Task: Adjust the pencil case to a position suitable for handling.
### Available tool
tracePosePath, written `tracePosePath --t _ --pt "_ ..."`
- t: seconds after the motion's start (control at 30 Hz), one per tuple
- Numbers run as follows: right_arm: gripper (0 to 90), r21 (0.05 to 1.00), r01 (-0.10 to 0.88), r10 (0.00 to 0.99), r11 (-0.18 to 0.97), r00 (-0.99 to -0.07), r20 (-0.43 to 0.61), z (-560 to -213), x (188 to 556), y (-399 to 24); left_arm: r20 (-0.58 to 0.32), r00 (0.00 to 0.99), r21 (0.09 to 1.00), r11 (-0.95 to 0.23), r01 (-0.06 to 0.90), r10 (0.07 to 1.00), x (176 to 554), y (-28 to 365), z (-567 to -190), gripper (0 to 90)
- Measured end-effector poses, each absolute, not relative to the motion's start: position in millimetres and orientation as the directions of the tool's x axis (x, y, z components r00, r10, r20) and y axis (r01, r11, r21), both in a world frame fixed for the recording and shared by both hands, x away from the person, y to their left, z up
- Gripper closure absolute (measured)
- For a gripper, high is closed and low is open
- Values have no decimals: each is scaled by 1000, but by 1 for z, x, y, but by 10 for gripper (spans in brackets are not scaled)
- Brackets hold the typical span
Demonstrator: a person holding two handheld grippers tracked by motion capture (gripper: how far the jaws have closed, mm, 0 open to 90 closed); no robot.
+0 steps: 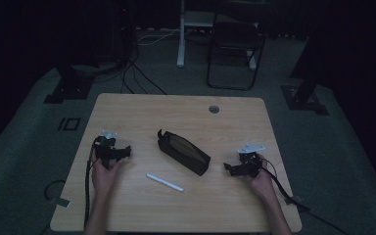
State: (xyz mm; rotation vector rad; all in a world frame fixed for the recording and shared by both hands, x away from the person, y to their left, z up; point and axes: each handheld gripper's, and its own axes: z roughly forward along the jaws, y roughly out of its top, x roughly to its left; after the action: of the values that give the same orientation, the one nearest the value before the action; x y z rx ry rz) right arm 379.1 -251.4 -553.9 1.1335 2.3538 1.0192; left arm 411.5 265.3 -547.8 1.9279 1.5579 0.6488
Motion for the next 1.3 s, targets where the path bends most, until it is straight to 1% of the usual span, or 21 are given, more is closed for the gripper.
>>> tracePosePath --t 0.47,0.57,0.6,0.63,0.67,0.73,0.77,1.1,1.3 --pt "125 727 534 774 431 -633 6 -554 379 -251 19 192 693 -151 705 981 411 263 -548 60" --pt "154 730 543 789 416 -614 8 -554 377 -250 19 191 693 -151 705 981 411 263 -548 60" --pt "191 732 542 790 414 -613 7 -553 375 -249 19 191 693 -151 705 981 411 263 -548 60" --pt "271 735 538 788 413 -616 8 -553 373 -249 18 190 694 -149 705 982 411 263 -548 60" --pt "327 736 537 789 413 -615 6 -551 371 -249 18 189 694 -148 705 982 411 263 -548 60" --pt "386 732 549 790 404 -613 24 -548 369 -249 18 189 694 -148 705 982 411 263 -548 60" --pt "399 738 545 788 397 -615 30 -547 367 -249 18 188 694 -148 704 982 411 263 -548 60" --pt "414 772 509 772 380 -634 38 -522 348 -224 18 188 694 -148 704 982 411 263 -548 61" --pt "400 802 455 765 387 -645 -3 -504 337 -201 18 188 694 -148 704 982 411 263 -548 60"
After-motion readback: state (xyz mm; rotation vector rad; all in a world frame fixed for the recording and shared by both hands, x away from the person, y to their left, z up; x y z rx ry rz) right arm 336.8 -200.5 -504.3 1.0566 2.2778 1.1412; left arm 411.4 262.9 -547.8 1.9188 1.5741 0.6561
